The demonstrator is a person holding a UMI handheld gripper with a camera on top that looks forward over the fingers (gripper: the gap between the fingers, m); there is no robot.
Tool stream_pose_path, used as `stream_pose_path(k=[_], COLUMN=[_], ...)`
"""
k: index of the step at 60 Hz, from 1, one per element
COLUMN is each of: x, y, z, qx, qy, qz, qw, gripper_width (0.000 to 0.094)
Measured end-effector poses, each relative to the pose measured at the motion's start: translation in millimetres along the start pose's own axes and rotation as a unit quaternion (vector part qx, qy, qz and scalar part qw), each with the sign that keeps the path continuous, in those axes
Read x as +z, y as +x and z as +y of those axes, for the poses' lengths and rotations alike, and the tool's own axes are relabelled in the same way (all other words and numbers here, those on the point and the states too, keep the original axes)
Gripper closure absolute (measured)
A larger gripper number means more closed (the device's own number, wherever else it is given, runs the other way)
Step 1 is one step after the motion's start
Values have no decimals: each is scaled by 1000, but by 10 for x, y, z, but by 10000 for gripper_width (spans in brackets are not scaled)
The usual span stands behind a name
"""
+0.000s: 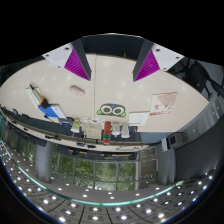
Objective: Arrange mouse
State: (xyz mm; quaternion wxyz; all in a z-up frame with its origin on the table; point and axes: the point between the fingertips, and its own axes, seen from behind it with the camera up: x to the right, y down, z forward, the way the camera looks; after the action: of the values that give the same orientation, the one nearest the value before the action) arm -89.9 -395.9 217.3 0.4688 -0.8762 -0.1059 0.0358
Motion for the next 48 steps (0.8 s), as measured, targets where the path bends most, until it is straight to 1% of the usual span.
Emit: stream_pose_path(k=[5, 12, 20, 28, 41, 48], x=[67, 330, 721, 1257, 2378, 2860], y=[155, 574, 1221, 1827, 2320, 2361], z=[83, 342, 713, 860, 708, 670], qx=[5, 18, 19, 15, 17, 25], qy=[-9, -28, -49, -56, -35, -40], qz=[15, 37, 72, 102, 95, 80], qw=[1000, 999, 996, 993, 995, 996], gripper_width=[82, 83, 81, 81, 82, 89])
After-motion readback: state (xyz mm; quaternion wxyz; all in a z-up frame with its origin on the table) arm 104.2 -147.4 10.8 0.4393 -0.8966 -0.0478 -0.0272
